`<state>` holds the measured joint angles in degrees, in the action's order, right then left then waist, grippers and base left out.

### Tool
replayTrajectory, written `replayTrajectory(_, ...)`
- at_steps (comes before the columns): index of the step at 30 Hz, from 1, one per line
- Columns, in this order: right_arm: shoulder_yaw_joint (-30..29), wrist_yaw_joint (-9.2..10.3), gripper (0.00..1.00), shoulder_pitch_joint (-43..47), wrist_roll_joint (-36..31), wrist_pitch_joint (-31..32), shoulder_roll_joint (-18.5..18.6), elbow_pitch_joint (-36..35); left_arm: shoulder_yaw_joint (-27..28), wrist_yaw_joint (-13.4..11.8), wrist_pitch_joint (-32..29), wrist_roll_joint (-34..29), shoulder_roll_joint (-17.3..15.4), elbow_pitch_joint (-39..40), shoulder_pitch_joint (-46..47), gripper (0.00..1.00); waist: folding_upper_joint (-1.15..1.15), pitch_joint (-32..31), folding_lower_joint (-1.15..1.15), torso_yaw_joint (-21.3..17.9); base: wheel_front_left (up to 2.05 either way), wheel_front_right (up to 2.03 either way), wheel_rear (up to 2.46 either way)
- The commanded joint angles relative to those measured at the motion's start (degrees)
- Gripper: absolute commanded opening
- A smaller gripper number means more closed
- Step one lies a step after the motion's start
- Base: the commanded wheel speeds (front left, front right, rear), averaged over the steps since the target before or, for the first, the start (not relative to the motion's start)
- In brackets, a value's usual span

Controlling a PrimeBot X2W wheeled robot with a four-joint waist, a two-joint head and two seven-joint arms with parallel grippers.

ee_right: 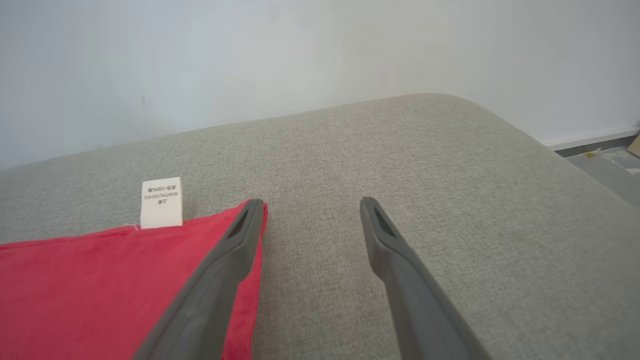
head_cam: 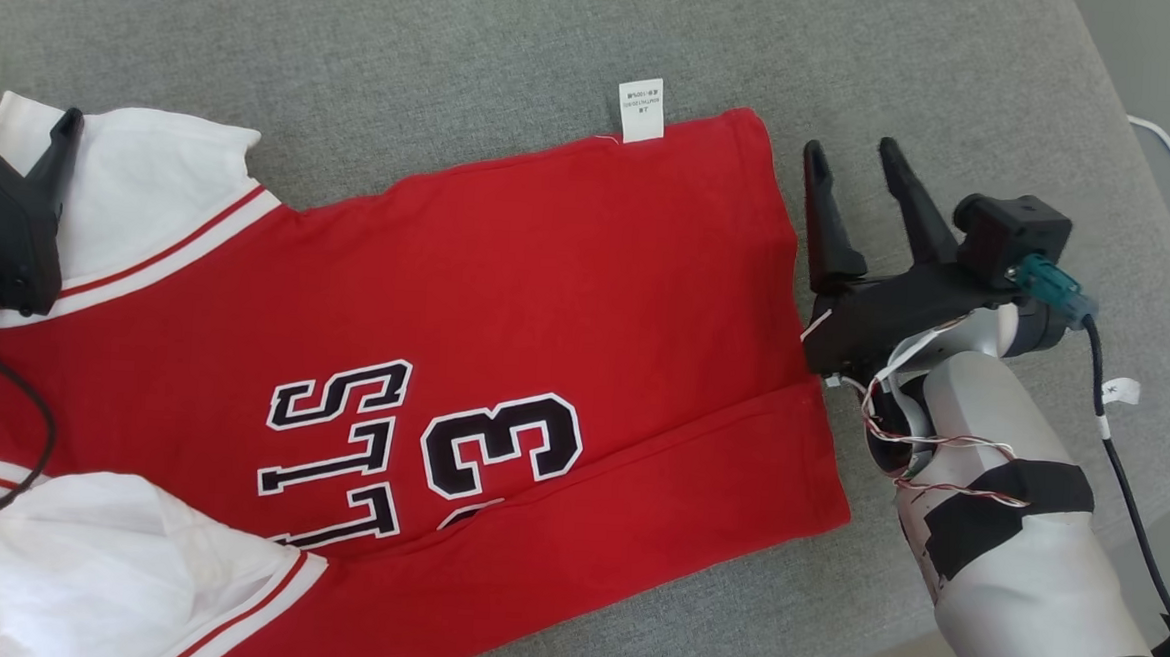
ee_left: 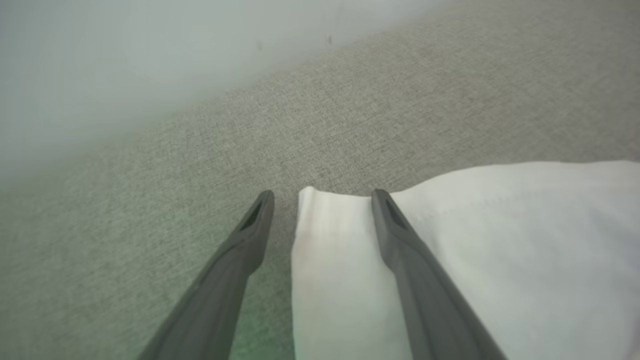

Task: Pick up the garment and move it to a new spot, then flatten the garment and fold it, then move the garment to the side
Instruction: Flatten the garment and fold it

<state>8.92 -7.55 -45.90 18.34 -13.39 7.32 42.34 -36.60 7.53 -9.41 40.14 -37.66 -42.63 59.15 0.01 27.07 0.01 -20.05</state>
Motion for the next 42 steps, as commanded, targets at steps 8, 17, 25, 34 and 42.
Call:
replayTrajectory(8, 3.6, 0.14, 1.00, -2.8, 3.2, 2.8, 1.0, 3.3, -4.2, -0.1, 3.7, 2.5, 0.7, -1.4, 2.5, 0.00, -0.01, -0.6, -0.01, 1.5, 0.00, 0.00, 0.00)
replayTrajectory(17, 6.4, 0.14, 1.00, -6.8, 6.7, 6.9, 3.1, 6.7, -7.8, -0.1, 9.3, 4.2, 1.5, 1.1, 5.5, 0.00, -0.01, -0.2, -0.01, 4.9, 0.00, 0.00, 0.00)
replayTrajectory(25, 7.3, 0.14, 0.29, -10.1, 8.4, 8.7, 3.6, 11.0, -10.8, -0.1, 11.9, 4.4, 2.1, 2.3, 8.3, 0.00, -0.01, 0.9, -0.01, 6.9, 0.00, 0.00, 0.00)
replayTrajectory(34, 7.4, 0.14, 0.00, -13.9, 7.4, 3.6, 4.2, 14.4, -11.0, -0.3, 17.4, 4.2, 2.2, 0.8, 11.2, 0.00, -0.01, 0.6, -0.01, 8.7, 0.00, 0.00, 0.00)
replayTrajectory(42, 8.3, 0.14, 0.00, -11.4, 8.5, 0.1, 4.0, 15.6, -11.6, -0.2, 21.3, 4.9, 3.7, 0.8, 7.6, 0.00, -0.01, -3.2, -0.01, 10.3, 0.00, 0.00, 0.00)
